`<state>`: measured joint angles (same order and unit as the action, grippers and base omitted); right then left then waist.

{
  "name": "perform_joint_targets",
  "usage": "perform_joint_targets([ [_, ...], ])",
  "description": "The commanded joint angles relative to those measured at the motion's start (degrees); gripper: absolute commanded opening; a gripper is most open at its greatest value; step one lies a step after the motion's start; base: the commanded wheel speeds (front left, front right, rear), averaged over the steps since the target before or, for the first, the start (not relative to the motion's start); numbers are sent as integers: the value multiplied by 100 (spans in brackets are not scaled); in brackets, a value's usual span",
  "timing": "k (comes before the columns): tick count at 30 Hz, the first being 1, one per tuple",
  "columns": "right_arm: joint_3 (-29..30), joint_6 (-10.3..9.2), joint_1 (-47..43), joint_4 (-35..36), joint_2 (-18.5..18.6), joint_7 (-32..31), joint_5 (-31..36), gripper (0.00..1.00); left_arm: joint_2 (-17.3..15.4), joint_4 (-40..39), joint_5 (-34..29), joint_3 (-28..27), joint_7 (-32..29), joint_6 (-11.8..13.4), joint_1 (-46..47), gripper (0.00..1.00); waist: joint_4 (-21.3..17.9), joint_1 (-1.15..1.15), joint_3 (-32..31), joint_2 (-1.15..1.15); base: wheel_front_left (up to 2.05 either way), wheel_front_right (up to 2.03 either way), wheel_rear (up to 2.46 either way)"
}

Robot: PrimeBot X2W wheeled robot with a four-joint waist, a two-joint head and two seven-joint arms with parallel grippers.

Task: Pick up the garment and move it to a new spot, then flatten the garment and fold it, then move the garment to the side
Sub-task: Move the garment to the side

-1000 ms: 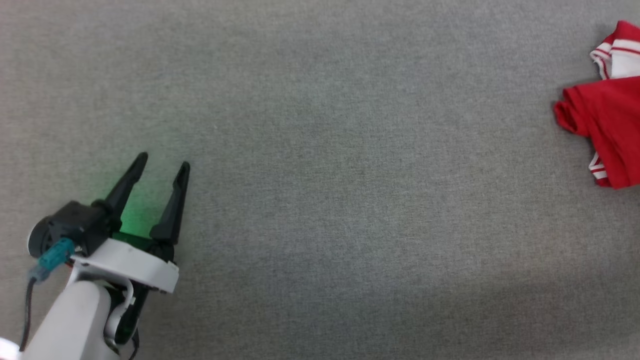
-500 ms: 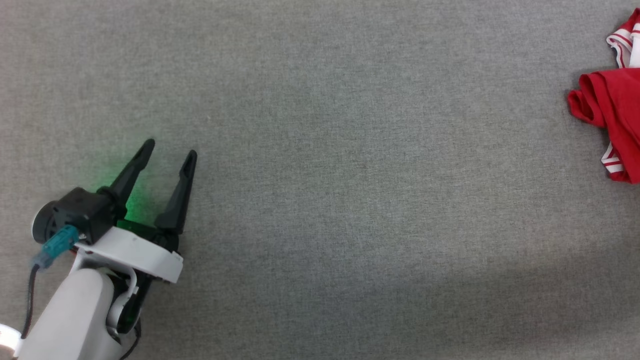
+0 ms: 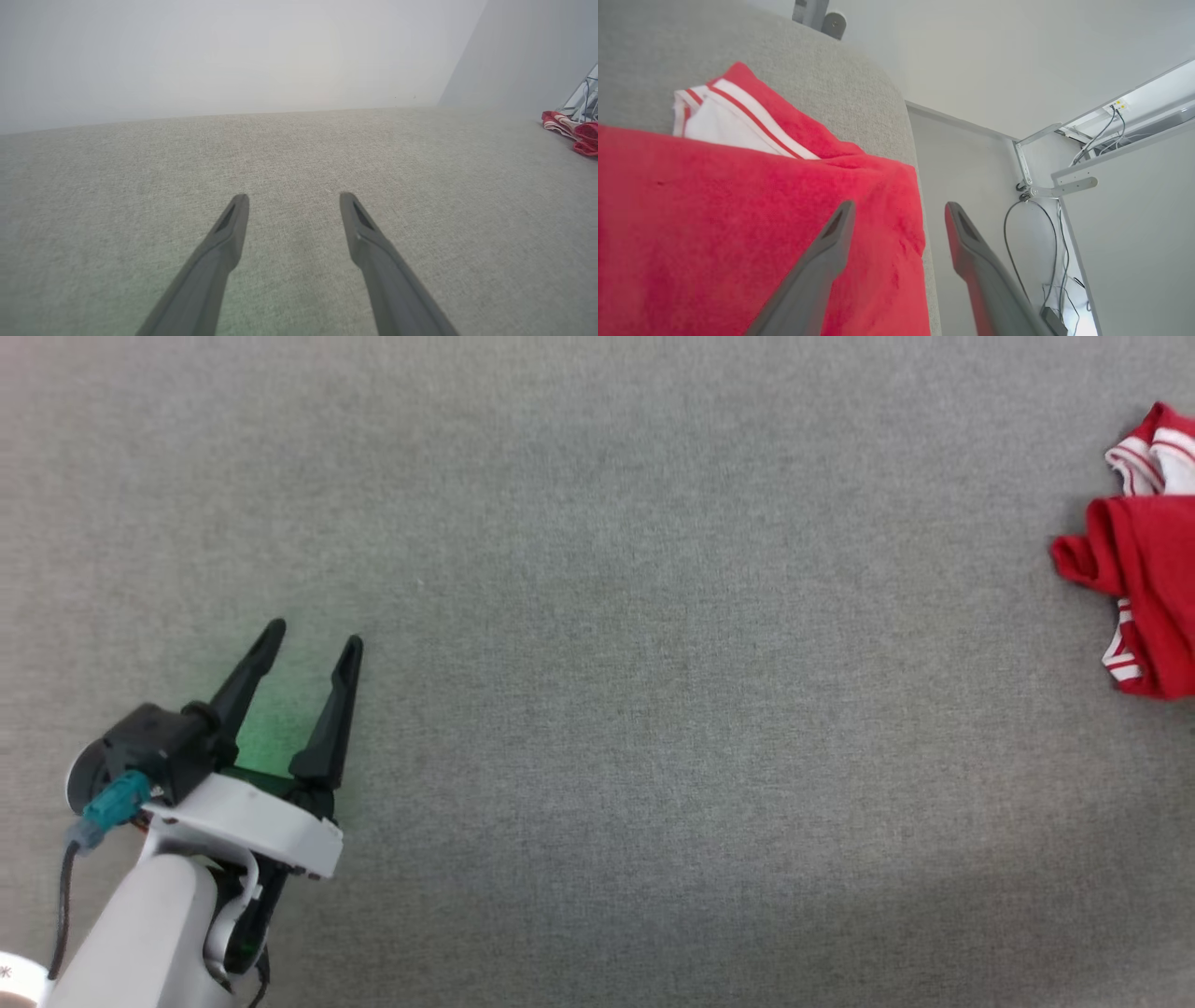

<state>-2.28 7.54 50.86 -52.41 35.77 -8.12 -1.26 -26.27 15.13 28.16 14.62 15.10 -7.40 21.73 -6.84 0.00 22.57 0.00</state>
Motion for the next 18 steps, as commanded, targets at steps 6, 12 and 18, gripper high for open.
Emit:
perform_joint_targets([
  [6, 79, -12, -8, -86, -323, 486, -293, 100, 83, 46, 69, -174, 3, -11, -297, 100, 207, 0, -587, 0, 0, 0, 0],
  [12, -160, -12, -337, 55, -773, 1340, -419, 100, 206, 54, 48, -407, 3, -11, -642, 100, 345, 0, -1092, 0, 0, 0, 0],
  [18, -439, -12, -926, 146, -1213, 2062, -526, 100, 270, 76, -18, -666, 1, -12, -1112, 100, 453, 0, -1604, 0, 0, 0, 0],
])
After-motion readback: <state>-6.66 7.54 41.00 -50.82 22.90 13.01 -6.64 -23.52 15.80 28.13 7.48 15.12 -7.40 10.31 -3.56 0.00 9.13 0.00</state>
